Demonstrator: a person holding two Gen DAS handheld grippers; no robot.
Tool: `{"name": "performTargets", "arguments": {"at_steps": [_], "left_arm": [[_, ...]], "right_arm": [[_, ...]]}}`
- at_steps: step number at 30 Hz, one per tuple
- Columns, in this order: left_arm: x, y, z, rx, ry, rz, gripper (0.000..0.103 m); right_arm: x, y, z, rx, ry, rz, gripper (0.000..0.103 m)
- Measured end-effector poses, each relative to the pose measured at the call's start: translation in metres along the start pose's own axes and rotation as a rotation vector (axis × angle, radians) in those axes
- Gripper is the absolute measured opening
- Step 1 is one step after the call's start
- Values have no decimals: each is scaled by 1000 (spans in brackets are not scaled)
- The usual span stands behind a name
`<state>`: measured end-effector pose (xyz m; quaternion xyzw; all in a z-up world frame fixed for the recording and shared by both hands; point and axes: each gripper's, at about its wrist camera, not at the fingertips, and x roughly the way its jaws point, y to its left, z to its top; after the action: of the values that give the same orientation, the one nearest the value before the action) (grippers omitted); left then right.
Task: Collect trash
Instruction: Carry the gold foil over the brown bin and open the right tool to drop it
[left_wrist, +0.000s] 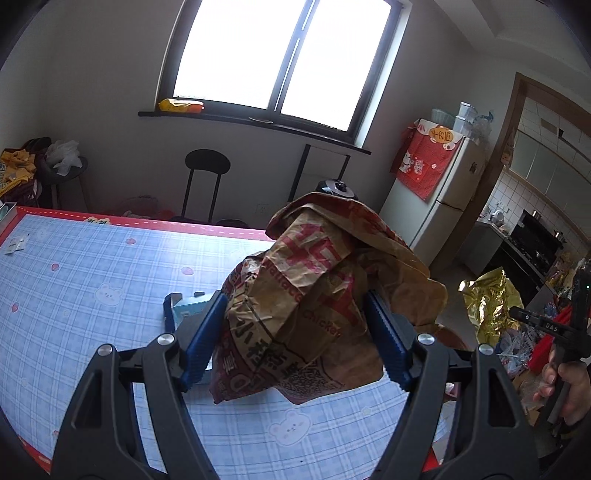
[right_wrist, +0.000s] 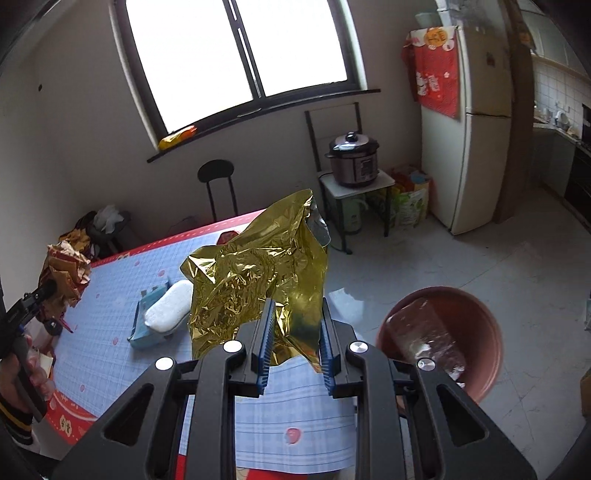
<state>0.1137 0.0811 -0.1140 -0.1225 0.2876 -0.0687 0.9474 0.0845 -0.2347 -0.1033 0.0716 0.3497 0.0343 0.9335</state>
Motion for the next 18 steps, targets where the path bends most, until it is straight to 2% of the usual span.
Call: {"name": "performTargets", "arguments": {"at_steps": [4, 10, 18], "left_arm": [[8, -36, 1, 19, -8, -29, 75], [21, -76, -2, 40, -3, -44, 75], [30, -105, -7, 45, -2, -41, 75]], "right_arm": [[-25, -54, 17, 20, -58, -98, 22], [-41, -116, 38, 22, -89, -201, 22], [-44, -146, 55, -20, -109, -248, 22]]}}
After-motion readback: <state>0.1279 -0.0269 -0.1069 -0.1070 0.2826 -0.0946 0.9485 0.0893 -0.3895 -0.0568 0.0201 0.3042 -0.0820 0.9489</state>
